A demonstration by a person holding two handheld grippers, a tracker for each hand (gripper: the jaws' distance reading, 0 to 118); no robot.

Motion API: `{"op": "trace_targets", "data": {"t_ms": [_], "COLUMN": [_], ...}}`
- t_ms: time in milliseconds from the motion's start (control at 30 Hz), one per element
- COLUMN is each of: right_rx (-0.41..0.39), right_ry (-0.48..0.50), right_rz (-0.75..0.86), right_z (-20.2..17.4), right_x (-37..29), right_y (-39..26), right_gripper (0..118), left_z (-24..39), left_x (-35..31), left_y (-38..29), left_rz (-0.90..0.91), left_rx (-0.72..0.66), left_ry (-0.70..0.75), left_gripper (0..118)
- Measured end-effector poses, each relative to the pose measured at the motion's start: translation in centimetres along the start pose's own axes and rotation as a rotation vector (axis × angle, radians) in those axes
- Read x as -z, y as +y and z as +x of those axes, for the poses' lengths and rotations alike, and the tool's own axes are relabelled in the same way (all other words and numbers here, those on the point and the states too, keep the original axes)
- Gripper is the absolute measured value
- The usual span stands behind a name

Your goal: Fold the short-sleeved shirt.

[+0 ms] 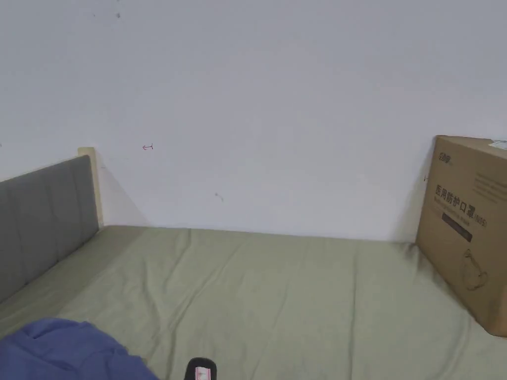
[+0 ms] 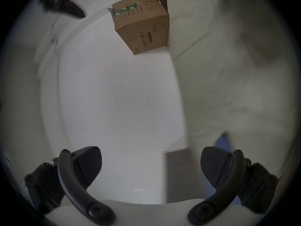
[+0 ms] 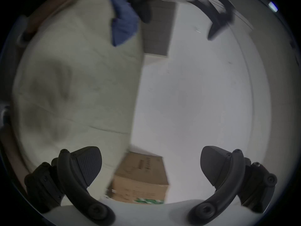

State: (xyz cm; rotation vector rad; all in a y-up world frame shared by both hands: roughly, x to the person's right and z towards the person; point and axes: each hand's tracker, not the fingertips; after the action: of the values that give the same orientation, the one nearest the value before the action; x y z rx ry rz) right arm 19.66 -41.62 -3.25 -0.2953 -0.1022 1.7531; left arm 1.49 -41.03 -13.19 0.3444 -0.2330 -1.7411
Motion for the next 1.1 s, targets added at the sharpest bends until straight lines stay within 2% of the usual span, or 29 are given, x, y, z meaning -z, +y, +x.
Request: {"op": "trace_targets", "data": {"t_ms": [33, 67, 100, 167, 200, 233, 267, 300, 333, 367, 400, 433, 467, 533, 567, 700, 900, 1100], "right_rx": [0.239, 0.588, 0.905, 1.767, 2.088, 2.270, 2.237, 2.151, 1.959, 1.836, 1.790, 1.794, 1.832, 1.909, 1.923, 1.926, 1.891, 1.882], "right_ry": [0.056, 0.044, 0.014, 0.021, 0.021, -0.018, -0.027, -0.079, -0.118, -0.139, -0.128, -0.109, -0.100, -0.088, -0.092, -0.082, -0.067, -0.053], "right_rz": [0.009, -0.025, -0.059, -0.112, -0.108, 0.002, 0.016, 0.001, -0.057, -0.062, -0.060, -0.050, -0.034, -0.015, -0.023, -0.032, -0.040, -0.026], "right_z": [1.1, 3.1, 4.8, 6.8, 6.2, 5.1, 4.4, 4.4, 4.6, 4.6, 6.1, 6.4, 6.7, 6.4, 6.5, 6.4, 6.3, 6.4], "right_x": [0.2, 0.8, 1.2, 1.1, 0.8, 0.3, -0.2, -0.6, -0.7, -0.9, -1.7, -1.8, -1.9, -1.3, -1.2, -0.9, -0.9, -1.2], "right_y": [-0.3, -1.4, -3.1, -10.9, -13.5, -14.9, -15.6, -15.4, -14.7, -14.3, -12.3, -12.1, -12.2, -13.0, -13.0, -13.2, -13.1, -12.4], "right_gripper": [118, 118, 118, 118, 118, 118, 118, 118, 118, 118, 118, 118, 118, 118, 118, 118, 118, 118], "left_z": [-1.2, -3.1, -5.0, -9.1, -8.3, -6.5, -5.8, -5.9, -6.6, -6.6, -6.6, -6.6, -5.6, -5.4, -5.6, -5.7, -5.8, -6.1], "left_x": [-0.1, 0.2, 0.5, 0.2, -0.3, -1.0, -1.6, -1.9, -2.4, -2.5, -2.5, -2.5, -1.7, -1.4, -1.5, -1.4, -1.4, -1.8], "left_y": [-0.1, -0.8, -2.3, -10.0, -13.0, -14.5, -15.2, -15.1, -15.0, -14.7, -14.6, -14.6, -14.5, -14.2, -14.2, -14.0, -13.8, -12.8], "left_rz": [-0.031, -0.082, -0.136, -0.145, -0.080, -0.006, 0.001, -0.055, -0.105, -0.122, -0.123, -0.117, -0.110, -0.111, -0.116, -0.139, -0.154, -0.125], "left_rx": [-0.282, -0.569, -0.885, -1.825, -2.201, -2.414, -2.401, -2.283, -2.133, -2.017, -1.964, -1.944, -1.960, -1.980, -1.990, -1.991, -1.976, -1.919], "left_ry": [-0.093, -0.113, -0.091, -0.269, -0.271, -0.160, -0.037, 0.038, 0.096, 0.131, 0.127, 0.092, 0.044, 0.041, 0.041, 0.028, 0.003, 0.003], "left_gripper": [118, 118, 118, 118, 118, 118, 118, 118, 118, 118, 118, 118, 118, 118, 118, 118, 118, 118]}}
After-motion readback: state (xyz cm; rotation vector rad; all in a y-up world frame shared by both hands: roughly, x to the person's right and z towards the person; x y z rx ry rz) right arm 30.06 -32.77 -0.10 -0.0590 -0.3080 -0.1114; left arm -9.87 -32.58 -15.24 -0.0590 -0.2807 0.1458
